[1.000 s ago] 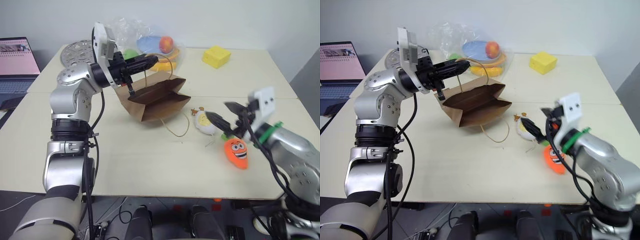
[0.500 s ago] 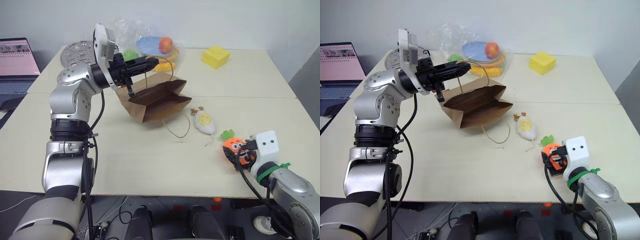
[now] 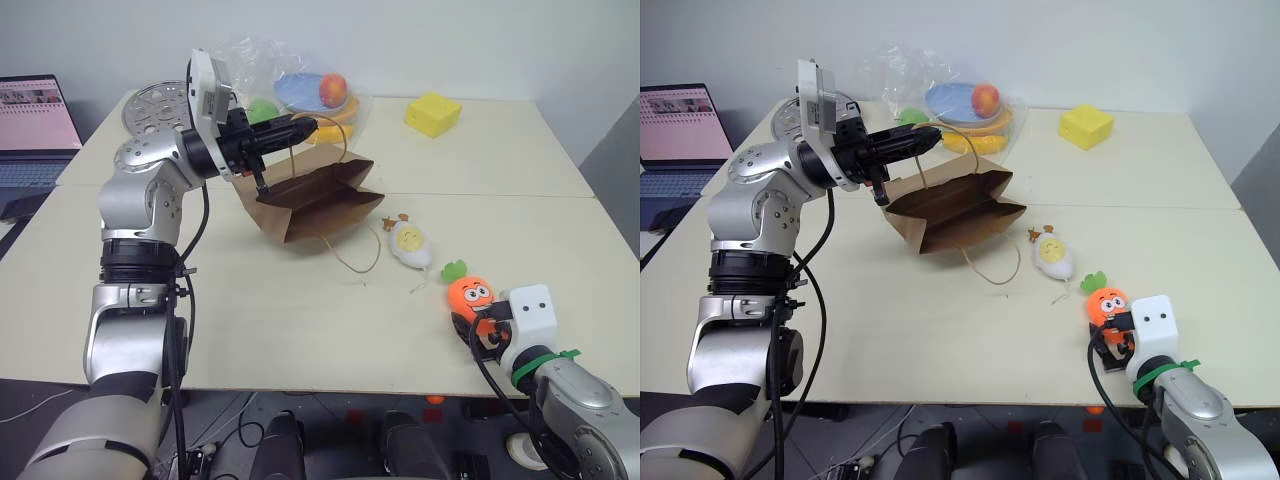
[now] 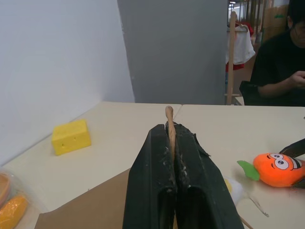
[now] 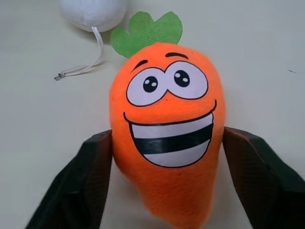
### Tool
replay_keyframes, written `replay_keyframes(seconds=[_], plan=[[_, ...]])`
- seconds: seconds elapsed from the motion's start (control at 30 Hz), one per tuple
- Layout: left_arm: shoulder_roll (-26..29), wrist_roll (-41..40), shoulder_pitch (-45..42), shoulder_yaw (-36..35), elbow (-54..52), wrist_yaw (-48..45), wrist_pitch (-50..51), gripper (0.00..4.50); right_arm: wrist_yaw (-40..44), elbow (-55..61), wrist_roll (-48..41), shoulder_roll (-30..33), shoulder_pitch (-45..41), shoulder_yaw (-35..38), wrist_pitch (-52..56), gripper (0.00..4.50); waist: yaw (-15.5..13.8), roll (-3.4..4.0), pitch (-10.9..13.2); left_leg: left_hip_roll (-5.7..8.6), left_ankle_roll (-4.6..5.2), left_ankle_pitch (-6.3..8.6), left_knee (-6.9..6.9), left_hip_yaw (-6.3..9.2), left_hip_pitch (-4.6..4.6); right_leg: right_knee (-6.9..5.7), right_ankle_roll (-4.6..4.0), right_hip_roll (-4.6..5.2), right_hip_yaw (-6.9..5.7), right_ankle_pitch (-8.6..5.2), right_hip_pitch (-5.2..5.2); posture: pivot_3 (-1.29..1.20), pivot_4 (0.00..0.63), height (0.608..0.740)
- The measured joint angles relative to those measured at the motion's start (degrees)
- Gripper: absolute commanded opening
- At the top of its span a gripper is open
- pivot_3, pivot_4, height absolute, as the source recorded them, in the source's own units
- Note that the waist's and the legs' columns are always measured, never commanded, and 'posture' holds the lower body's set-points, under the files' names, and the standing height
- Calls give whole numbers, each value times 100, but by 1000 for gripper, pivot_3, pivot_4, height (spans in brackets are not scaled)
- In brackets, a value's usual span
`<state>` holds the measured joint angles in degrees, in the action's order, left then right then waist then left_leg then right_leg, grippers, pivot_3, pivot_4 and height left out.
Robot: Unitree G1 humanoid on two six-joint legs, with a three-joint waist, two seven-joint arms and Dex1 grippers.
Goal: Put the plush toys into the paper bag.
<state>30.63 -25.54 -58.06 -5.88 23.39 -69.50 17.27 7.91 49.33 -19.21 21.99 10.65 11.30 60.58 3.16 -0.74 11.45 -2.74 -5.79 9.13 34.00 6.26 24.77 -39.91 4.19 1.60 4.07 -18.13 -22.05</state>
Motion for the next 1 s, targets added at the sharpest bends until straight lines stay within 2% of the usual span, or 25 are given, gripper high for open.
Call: replay_keyframes(seconds=[0.27, 0.33, 0.43, 0.53, 0.67, 0.77, 0.9, 1.0], plan=[[-1, -2, 0, 1, 0, 3, -5, 0, 464, -257, -103, 229, -59, 189, -283, 91, 0, 0, 0, 0, 0, 0, 2, 0, 0, 0, 0, 0, 0, 0, 1, 0, 150, 740], [2, -3, 2, -4, -2, 2, -5, 0, 738, -372, -352, 354, -280, 391, -270, 39, 0, 0, 0, 0, 0, 0, 5, 0, 0, 0, 0, 0, 0, 0, 5, 0, 150, 740], [-20, -4, 20, 49, -18, -11, -5, 0, 1412, -555, -1237, 879, -1405, 956, -97, 39, 39, 0, 1, 0, 1, -1, 8, -5, -4, 1, 0, 1, 4, 1, 7, 0, 150, 740], [-35, -5, 27, 66, -23, -21, -7, 0, 1708, -681, -1943, 1193, -2330, 1119, 223, 39, 19, 0, 1, -4, 2, -1, -1, 6, -6, -1, -2, -6, -3, 1, 8, 0, 150, 740], [-60, 3, -39, 75, 88, -20, -35, 0, 1579, -1263, -2170, 1040, -3681, 399, 523, 39, 36, 0, 1, -3, 2, -1, 2, 1, -4, -1, -2, -4, 0, 1, 5, 0, 150, 740], [-105, 4, -91, 116, 128, -22, -49, 0, 1433, -1842, -1648, 855, -4291, -783, 312, 39, 30, 0, 1, -3, 2, -1, 0, 4, -2, -1, -2, -5, -2, 1, 0, 0, 150, 740], [-105, 3, -85, 114, 115, -12, -46, 0, 1118, -2797, -1168, -186, -4921, -1661, 49, 39, 36, 0, 2, -3, 2, -1, 0, 2, 7, -4, -3, -5, -1, 1, -10, 0, 150, 740], [-94, 1, -80, 107, 96, -8, -37, 0, 1050, -3280, -861, -506, -5351, -1950, -250, 39, 14, 0, 2, -3, 1, -1, -1, 5, 7, -5, -3, -4, -5, 1, -10, 0, 150, 740]])
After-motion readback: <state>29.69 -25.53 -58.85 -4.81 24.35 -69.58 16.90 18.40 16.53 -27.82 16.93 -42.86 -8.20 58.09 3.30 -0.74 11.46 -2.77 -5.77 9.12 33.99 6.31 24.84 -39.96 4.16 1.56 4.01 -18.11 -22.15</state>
